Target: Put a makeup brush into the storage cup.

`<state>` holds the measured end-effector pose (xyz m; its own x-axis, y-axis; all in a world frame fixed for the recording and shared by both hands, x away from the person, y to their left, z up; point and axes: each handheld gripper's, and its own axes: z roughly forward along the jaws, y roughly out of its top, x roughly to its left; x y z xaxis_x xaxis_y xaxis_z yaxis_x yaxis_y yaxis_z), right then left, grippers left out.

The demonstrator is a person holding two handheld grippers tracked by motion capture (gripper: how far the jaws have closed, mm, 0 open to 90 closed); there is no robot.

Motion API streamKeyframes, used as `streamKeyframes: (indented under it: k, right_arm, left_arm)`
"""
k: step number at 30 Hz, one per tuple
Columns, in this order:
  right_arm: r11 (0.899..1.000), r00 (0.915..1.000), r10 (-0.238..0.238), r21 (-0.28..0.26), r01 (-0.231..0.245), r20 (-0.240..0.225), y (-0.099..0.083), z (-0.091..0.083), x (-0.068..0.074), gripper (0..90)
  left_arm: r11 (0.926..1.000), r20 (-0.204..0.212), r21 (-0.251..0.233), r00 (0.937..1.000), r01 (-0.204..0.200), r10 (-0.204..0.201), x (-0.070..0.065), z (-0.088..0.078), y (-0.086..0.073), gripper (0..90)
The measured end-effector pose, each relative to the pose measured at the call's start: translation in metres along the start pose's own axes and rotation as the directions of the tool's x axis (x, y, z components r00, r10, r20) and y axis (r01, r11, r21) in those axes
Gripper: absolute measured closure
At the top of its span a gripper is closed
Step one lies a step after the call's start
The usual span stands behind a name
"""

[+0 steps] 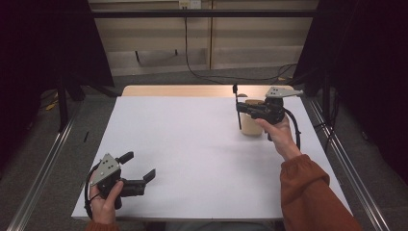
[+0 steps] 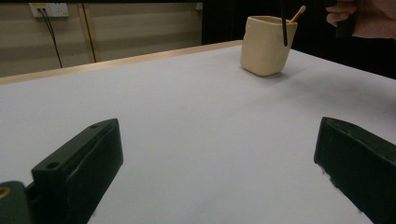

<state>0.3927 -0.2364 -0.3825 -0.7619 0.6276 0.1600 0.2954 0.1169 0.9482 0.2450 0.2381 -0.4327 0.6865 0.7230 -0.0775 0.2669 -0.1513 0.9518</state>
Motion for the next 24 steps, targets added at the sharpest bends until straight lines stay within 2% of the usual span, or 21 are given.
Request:
streamKeyframes:
  k: [6, 15, 24]
  right_arm:
    - [1.000, 0.9998, -0.012, -0.016, 0.012, 0.018, 0.010, -0.008, -0.001, 86.3]
    - [0.999, 0.9994, -0.013, -0.034, 0.014, 0.032, 0.018, -0.012, -0.001, 86.2]
    - [0.997, 0.9981, -0.020, -0.080, 0.024, 0.059, 0.036, -0.017, -0.007, 86.3]
  left_arm:
    - [0.9998, -0.004, -0.019, 0.9999, 0.011, -0.011, -0.001, -0.001, 0.000, 1.3]
    - [1.0000, -0.005, -0.008, 1.0000, 0.000, 0.000, 0.000, 0.000, 0.000, 1.2]
    - [1.0000, -0.004, -0.009, 1.0000, 0.000, 0.000, -0.001, 0.000, 0.001, 1.2]
